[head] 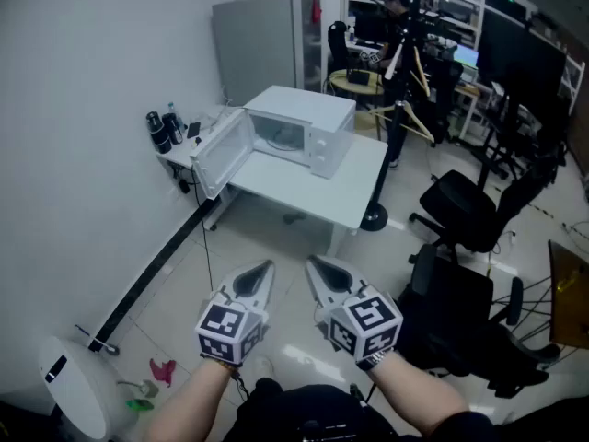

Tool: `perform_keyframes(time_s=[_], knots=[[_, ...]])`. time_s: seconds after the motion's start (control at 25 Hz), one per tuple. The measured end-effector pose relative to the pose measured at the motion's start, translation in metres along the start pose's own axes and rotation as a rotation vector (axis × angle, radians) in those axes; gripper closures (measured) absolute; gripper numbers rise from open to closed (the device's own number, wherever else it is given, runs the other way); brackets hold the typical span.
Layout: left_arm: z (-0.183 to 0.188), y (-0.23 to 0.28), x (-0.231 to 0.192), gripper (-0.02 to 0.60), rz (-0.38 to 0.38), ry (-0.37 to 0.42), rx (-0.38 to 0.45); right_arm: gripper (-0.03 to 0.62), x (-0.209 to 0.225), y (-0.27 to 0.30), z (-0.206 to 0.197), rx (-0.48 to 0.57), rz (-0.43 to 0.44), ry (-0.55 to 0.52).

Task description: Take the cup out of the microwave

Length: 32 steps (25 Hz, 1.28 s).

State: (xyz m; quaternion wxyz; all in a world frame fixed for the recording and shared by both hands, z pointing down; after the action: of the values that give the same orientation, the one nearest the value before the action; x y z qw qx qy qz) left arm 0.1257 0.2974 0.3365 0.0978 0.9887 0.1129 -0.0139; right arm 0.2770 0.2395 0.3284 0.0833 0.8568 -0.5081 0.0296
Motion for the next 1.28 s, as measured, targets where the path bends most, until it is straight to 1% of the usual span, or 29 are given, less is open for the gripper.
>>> perform_keyframes(time_s=[0.28, 0.72, 0.8, 1.08, 1.28], knots=[[0.000, 0.020, -0.073, 0.587, -0.021, -0.001, -0.004, 0.560, 0.000, 0.073, 0.006, -0.005, -0.023, 0.008], [0.009, 0.047, -0.179, 0.588, -0.097, -0.019, -0.010, 0.560, -0.011, 0.179, 0.015, -0.022, -0.097, 0.009], [0.010, 0.051, -0.196, 0.588, -0.111, -0.022, -0.010, 0.551, -0.013, 0.196, 0.016, -0.024, -0.111, 0.013], [0.017, 0.068, -0.240, 0.588, -0.142, -0.040, -0.002, 0.551, -0.012, 0.237, 0.026, -0.043, -0.154, -0.003], [0.018, 0.085, -0.257, 0.588, -0.156, -0.046, -0.010, 0.551, -0.002, 0.256, 0.028, -0.050, -0.173, -0.004]])
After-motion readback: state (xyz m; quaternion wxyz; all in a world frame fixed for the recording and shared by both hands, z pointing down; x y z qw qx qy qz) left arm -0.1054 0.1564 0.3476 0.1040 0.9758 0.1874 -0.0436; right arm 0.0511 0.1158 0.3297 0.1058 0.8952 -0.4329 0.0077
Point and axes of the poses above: the fingertips, and each gripper's own axes: y forward along the fingers, x to its right, z out of its top, the point moved 8 cm from there along -y, backward along the fingers, and after that the axes turned 2 degrees about -y, right-handed, at the moved point
